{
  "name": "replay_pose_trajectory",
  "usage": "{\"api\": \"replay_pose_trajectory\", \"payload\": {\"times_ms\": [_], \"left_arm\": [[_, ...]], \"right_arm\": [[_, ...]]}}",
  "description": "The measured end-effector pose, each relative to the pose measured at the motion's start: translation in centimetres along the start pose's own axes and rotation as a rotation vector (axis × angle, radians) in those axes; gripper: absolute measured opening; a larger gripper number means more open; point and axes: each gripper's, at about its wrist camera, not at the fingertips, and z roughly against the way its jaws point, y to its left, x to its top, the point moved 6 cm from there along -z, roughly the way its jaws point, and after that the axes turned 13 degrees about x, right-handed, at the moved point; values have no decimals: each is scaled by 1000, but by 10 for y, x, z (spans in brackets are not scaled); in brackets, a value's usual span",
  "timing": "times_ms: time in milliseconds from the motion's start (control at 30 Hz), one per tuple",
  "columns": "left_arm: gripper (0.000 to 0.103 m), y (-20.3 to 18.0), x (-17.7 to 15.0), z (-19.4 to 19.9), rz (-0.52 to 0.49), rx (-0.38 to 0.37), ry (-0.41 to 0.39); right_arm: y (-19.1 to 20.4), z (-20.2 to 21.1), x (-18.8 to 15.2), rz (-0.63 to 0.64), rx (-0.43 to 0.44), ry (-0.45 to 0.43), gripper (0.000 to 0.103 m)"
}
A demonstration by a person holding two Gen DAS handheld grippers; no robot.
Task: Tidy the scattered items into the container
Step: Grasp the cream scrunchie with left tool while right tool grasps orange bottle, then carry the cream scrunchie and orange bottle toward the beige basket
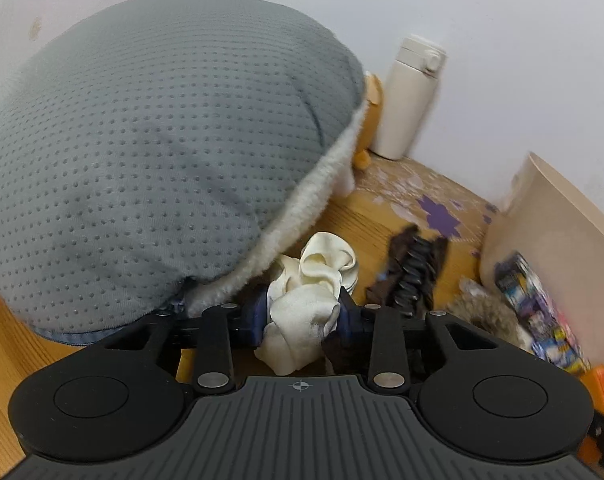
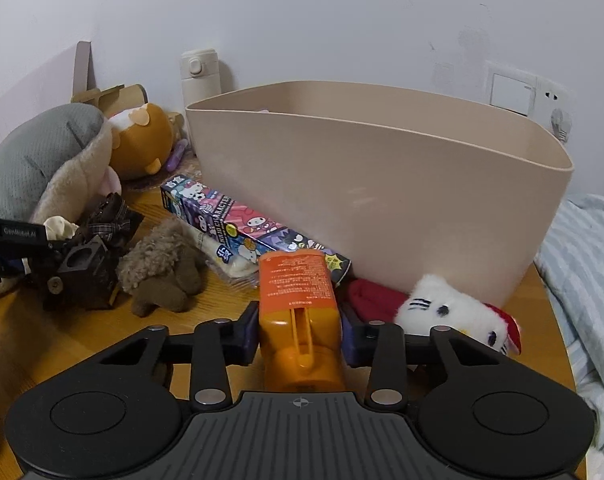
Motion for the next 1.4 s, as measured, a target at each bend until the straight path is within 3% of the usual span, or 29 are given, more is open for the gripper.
{"api": "replay_pose_trajectory", "payload": {"times_ms": [67, 267, 467, 633, 933, 1400], "left_arm": [[26, 2, -1, 0, 9, -27, 12], [20, 2, 1, 6, -7, -44, 0], [20, 2, 10, 28, -24, -71, -76], [20, 7, 14, 42, 10, -122, -65], [20, -1, 22, 86, -30, -178, -115], [20, -50, 36, 129, -118, -282, -202]], "right_arm": [[-1, 2, -2, -9, -11, -3, 36], [-6, 17, -2, -51, -24, -39, 36], [-4, 37, 5, -61, -19, -80, 36], [-2, 46, 8, -63, -19, -98, 36], [9, 72, 18, -38, -20, -144, 36], [15, 115, 49, 5, -47, -228, 36]]}}
